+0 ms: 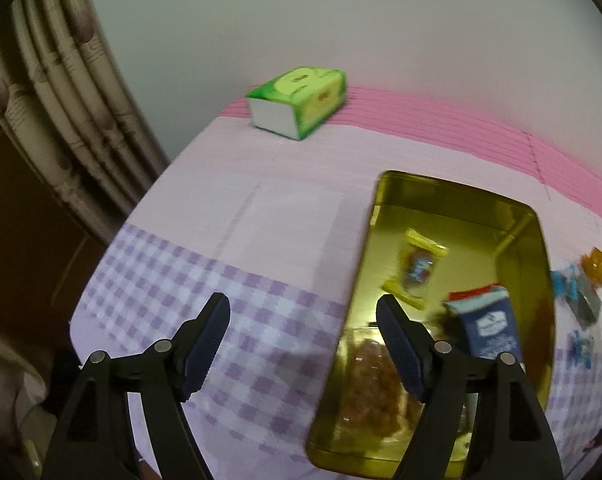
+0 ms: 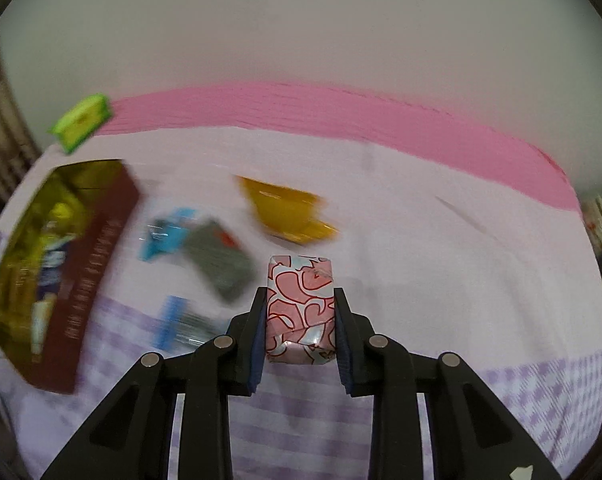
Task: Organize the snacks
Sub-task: 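Lower the pink candy into the gold tin and open the right gripper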
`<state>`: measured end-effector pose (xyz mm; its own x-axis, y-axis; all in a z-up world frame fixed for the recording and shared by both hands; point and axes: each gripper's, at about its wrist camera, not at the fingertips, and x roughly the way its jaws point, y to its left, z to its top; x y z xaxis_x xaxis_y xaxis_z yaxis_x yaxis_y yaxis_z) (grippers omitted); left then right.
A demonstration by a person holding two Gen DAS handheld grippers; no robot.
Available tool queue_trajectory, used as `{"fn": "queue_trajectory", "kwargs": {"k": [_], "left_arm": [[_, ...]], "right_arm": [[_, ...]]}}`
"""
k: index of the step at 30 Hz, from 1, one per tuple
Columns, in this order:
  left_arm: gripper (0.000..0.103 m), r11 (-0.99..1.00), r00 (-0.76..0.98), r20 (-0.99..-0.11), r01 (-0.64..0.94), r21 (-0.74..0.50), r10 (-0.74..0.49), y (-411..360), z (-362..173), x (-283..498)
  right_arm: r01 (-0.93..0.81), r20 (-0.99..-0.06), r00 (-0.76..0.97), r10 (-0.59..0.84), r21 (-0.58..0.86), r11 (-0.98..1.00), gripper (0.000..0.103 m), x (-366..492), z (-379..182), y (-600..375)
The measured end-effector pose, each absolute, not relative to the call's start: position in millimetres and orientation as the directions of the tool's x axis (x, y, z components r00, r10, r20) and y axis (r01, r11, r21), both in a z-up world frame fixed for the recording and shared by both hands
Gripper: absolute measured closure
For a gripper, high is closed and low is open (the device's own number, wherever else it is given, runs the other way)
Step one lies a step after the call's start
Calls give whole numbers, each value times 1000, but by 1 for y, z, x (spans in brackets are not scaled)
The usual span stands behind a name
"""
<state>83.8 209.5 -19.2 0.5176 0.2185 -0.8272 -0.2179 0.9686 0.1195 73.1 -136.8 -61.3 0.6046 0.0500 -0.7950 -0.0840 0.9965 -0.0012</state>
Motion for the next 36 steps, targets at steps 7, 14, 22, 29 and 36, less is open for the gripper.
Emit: {"fn": "queue_trajectory", "kwargs": {"k": [7,14,22,29,36], "left_arm": [[26,951,501,-826,-282,128,260,233,-23,87],[26,944,479,-839,-309,113,257,245,-29,89],[26,945,474,-845,-309,105,249,248,-33,92],[26,954,483,-844,-284,100,232,242,-33,94],[26,955,480,-852,-288,73,209,242,-34,94]], "right_arm": [[-248,-780,591,206,67,966,76,81,-42,-67],[-328,-783,568,253,66,942,76,108,-42,-18],[-375,-795,566,218,-13,927,76,141,-55,26],[-414,-807,554,205,-54,909,83,154,-59,48],[-422,-824,535,190,-65,904,83,158,-64,54]]}}
